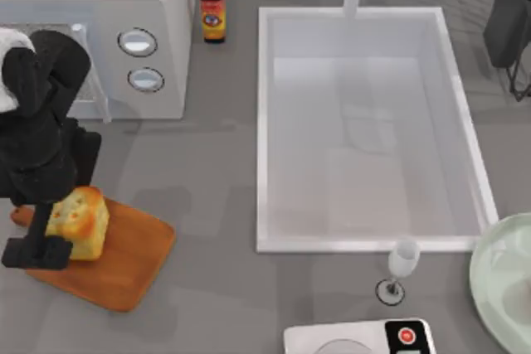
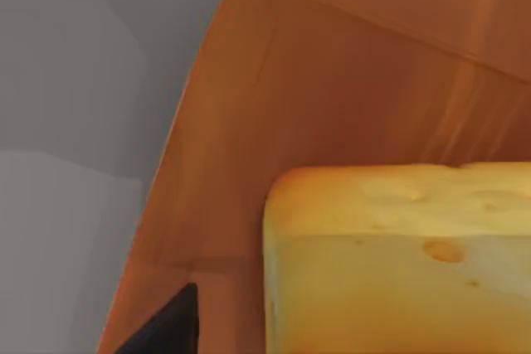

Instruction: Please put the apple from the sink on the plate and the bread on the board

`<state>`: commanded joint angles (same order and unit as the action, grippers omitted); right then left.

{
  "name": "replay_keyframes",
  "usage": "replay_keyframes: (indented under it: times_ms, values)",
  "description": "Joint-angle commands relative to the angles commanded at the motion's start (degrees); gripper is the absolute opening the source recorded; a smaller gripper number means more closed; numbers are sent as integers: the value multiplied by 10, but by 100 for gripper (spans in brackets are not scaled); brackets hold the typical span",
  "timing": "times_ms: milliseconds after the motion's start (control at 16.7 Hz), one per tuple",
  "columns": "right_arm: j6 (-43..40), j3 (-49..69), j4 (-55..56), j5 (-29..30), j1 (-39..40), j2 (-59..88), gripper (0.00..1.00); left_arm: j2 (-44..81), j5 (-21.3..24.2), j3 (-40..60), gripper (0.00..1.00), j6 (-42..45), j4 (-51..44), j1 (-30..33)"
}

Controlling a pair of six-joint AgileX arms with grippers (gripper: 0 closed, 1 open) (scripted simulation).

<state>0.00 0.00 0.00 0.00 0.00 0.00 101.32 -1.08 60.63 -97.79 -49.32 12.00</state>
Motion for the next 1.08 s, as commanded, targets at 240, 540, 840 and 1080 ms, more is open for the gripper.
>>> replay_keyframes:
  times_ms: [240, 540, 840, 1080]
  values:
    - [0, 0, 0, 0, 0, 0, 100, -59, 1, -31, 100, 51, 27, -6]
    - [0, 0, 0, 0, 0, 0, 100, -246, 3, -134, 100, 229, 111, -26]
    - [0, 0, 0, 0, 0, 0, 100, -499, 6, -286, 100, 480, 233, -56]
    - [0, 0, 0, 0, 0, 0, 100, -709, 8, -416, 100, 683, 337, -81]
